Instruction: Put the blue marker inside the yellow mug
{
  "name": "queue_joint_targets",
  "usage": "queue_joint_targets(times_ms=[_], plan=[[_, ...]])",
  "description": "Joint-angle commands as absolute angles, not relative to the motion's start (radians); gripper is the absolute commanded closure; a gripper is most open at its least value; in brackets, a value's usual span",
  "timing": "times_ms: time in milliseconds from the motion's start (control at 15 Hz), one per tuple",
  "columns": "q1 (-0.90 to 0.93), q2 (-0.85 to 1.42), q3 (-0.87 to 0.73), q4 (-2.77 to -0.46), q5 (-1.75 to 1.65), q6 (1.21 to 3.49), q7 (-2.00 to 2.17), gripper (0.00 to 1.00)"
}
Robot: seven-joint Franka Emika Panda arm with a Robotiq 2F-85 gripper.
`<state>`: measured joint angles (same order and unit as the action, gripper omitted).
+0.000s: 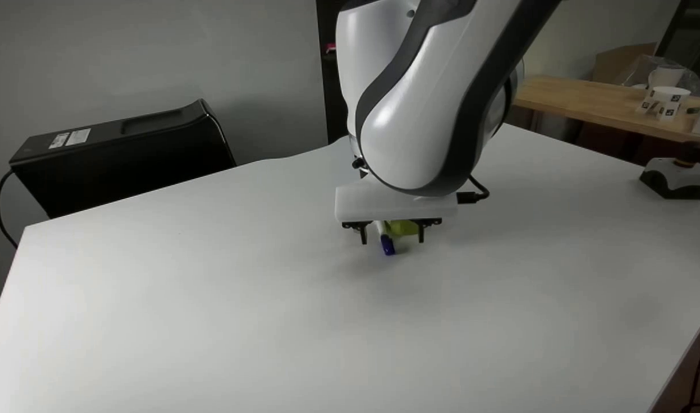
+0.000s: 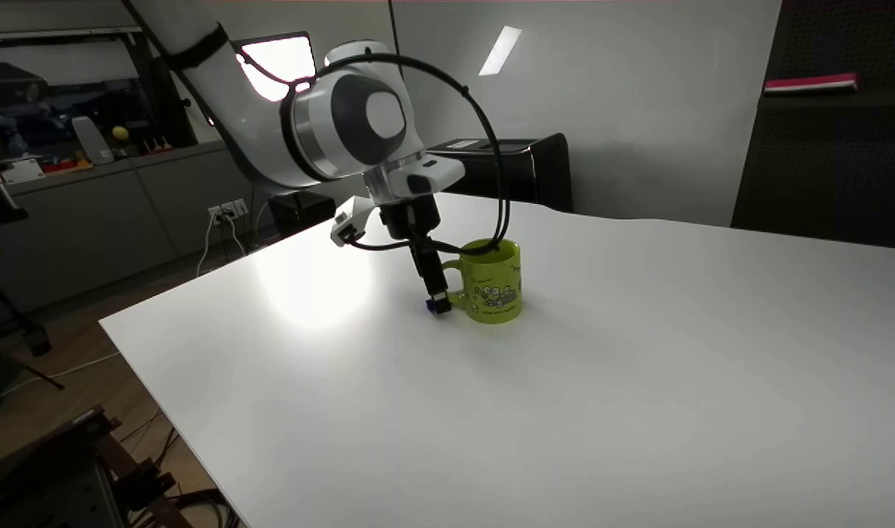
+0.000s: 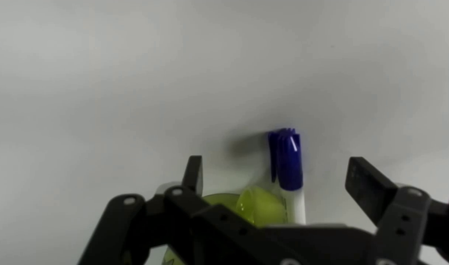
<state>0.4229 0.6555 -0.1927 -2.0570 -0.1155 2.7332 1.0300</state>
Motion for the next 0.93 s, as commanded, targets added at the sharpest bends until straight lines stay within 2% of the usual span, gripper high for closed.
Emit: queue_joint_targets(times_ms=[0, 533, 600, 733, 867], plan=[[0.454, 0.672, -0.213, -2.026, -0.127, 2.726, 1.088, 0.0], [0.476, 0.71, -0.216, -2.019, -0.127, 2.739, 1.115, 0.0], [0.479, 0.715, -0.219, -2.017, -0.128, 2.741, 1.117, 0.25], [0.484, 0.716, -0.225, -2.014, -0.129, 2.745, 1.121, 0.32], [0.489, 0.715, -0.23, -2.013, -0.131, 2.744, 1.126, 0.47]])
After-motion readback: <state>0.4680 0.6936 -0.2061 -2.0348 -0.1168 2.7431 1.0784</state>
